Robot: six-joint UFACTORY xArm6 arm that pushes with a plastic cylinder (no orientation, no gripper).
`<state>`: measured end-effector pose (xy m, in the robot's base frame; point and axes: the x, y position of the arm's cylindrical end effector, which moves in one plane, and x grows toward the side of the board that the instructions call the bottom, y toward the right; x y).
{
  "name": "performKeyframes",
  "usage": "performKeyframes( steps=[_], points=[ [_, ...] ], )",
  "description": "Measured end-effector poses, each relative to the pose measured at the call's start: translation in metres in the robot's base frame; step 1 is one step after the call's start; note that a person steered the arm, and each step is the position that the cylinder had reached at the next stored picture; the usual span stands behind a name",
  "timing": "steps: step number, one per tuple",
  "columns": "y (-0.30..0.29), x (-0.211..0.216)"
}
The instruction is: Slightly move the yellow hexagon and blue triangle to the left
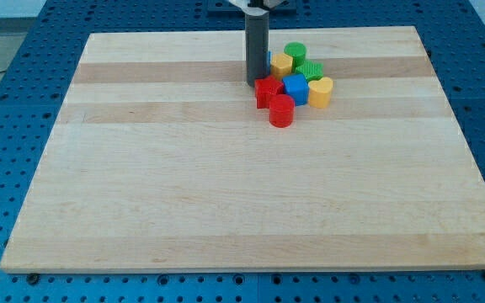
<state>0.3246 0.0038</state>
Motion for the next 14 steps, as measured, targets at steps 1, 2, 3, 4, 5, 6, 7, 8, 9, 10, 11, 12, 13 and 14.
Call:
performKeyframes(
  steps=[1, 2, 3, 4, 5, 6, 7, 8, 9, 10, 11, 12, 13, 14],
  points=[
    [-0.016, 0.011],
    [-0.054, 0.02],
    [-0.052, -0.001],
    [-0.045, -0.002],
    [-0.066, -0.043],
    [-0.058, -0.108],
    [-0.004, -0.131],
    [0.023, -0.129],
    [0.07, -0.111],
    [0.097, -0.078],
    [0.138, -0.04],
    [0.138, -0.04],
    [0.073, -0.028],
    [0.012, -0.027]
  ],
)
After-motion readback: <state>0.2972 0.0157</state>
